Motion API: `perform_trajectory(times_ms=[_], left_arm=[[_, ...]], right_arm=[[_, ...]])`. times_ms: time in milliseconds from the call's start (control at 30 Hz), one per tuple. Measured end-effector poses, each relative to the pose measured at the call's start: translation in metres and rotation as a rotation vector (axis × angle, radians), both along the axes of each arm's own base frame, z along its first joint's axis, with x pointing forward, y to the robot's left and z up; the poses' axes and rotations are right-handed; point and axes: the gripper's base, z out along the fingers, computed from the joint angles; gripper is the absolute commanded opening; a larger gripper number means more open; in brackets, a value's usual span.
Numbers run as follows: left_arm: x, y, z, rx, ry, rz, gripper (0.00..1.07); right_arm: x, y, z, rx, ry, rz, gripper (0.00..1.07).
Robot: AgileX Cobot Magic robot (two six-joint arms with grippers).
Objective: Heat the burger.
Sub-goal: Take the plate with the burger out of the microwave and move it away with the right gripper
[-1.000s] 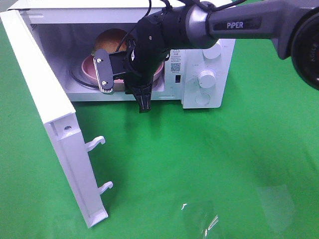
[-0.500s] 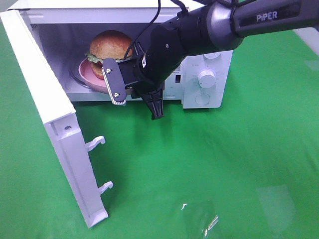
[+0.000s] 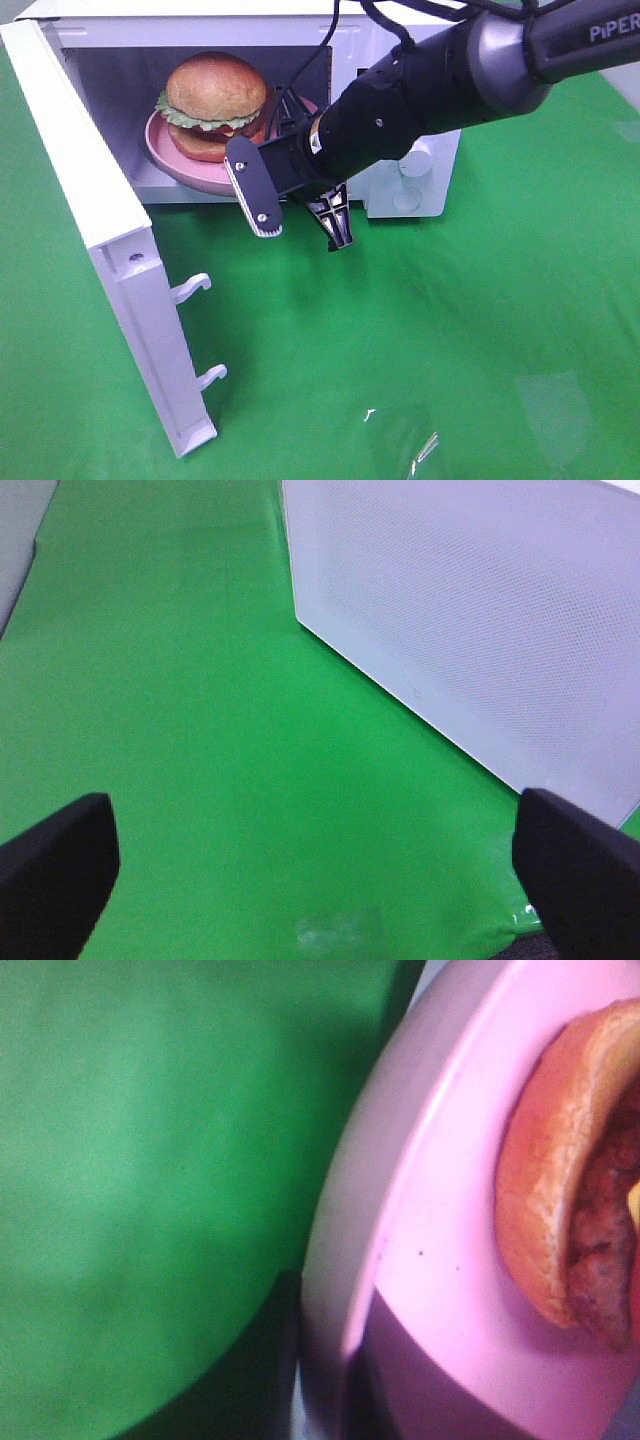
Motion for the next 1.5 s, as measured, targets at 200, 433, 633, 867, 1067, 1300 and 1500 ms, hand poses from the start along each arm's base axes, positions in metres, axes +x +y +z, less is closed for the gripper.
perform_trajectory(times_ms=[200,433,633,867,1067,1300,1500], left_arm=[[0.0,0.0,0.0,0.0,0.0,0.0,1.0],[0.0,0.0,0.0,0.0,0.0,0.0,1.0],[0.0,0.0,0.0,0.0,0.0,0.0,1.0],[0.0,0.0,0.0,0.0,0.0,0.0,1.0],[0.0,0.0,0.0,0.0,0.0,0.0,1.0],[0.0,0.0,0.0,0.0,0.0,0.0,1.0],[0.0,0.0,0.0,0.0,0.0,0.0,1.0]], right_arm=[[-0.019,-0.012,0.005,0.006,-0.015,0.025,0.0],[-0.034,-0.021,0.009,-0.004,-0.026,0.049,0.0],[-0.056,-0.038,0.013,-0.027,-0.016,0.06,0.0],[-0.081,-0.058,0.023,-0.041,-0.012,0.063,0.0],[-0.098,-0.073,0.034,-0.031,-0.023,0.056,0.0],[-0.128,-0.099,0.045,-0.042,-0.01,0.03,0.0],[-0.151,-0.12,0.051,-0.058,0.014,-0.006,0.0]])
